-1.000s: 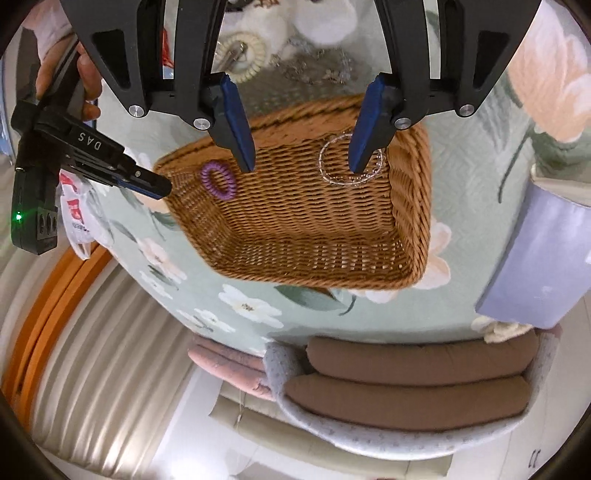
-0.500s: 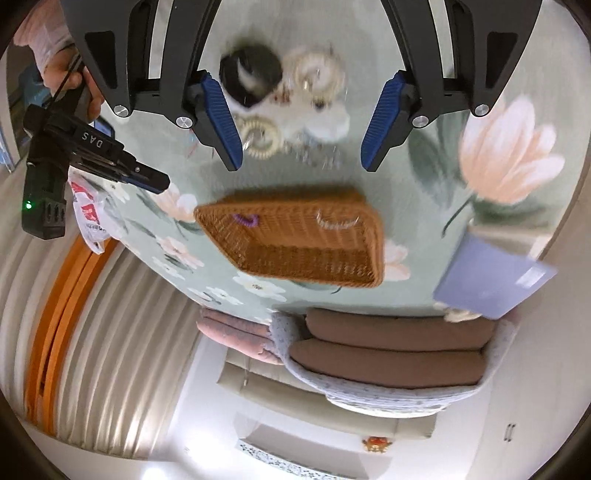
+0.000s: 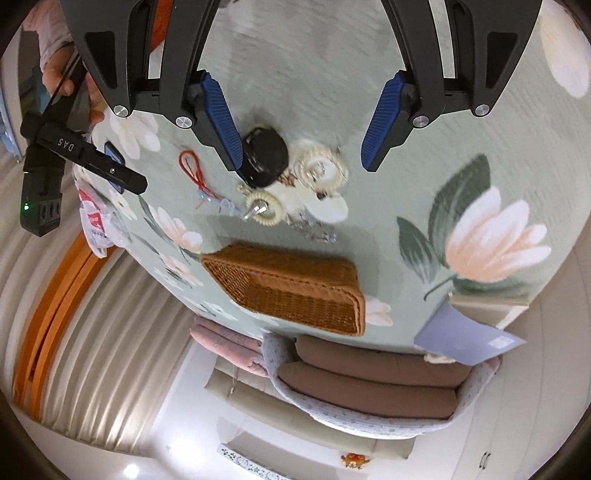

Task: Organize jewelry
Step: 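Move the left tool to the black watch while the right tool approaches the red cord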

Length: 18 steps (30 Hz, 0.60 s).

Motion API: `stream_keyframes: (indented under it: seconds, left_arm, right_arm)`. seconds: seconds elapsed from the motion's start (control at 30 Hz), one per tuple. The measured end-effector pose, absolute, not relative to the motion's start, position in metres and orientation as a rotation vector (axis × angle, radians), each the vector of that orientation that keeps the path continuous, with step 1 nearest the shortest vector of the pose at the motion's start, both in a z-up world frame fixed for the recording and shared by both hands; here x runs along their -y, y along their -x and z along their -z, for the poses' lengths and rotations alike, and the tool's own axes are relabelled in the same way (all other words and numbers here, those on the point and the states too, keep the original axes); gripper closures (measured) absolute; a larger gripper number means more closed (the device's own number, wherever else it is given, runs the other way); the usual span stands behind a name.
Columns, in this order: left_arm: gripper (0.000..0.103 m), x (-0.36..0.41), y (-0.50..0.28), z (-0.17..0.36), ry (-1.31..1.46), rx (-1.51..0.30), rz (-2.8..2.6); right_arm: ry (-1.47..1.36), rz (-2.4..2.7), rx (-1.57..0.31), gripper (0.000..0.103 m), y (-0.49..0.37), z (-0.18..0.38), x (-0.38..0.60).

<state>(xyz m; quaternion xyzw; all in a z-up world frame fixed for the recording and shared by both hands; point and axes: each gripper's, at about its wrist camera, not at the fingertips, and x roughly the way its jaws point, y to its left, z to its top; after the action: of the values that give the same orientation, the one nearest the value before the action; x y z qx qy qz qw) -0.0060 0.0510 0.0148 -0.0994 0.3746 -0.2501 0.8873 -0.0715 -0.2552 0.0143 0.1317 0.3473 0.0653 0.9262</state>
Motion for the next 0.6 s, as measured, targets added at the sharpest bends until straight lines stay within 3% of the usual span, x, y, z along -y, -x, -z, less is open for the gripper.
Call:
stream_keyframes:
  seconds: [0.17, 0.6]
  left_arm:
    - [0.034, -0.033, 0.016, -0.007, 0.184, -0.788, 0.556]
    - [0.035, 0.016, 0.009, 0.024, 0.171, -0.902, 0.587]
  right_arm:
    - [-0.167, -0.002, -0.743, 0.017, 0.083, -0.013, 0.263]
    - [-0.125, 0.070, -0.856, 0.017, 0.083, 0.025, 0.271]
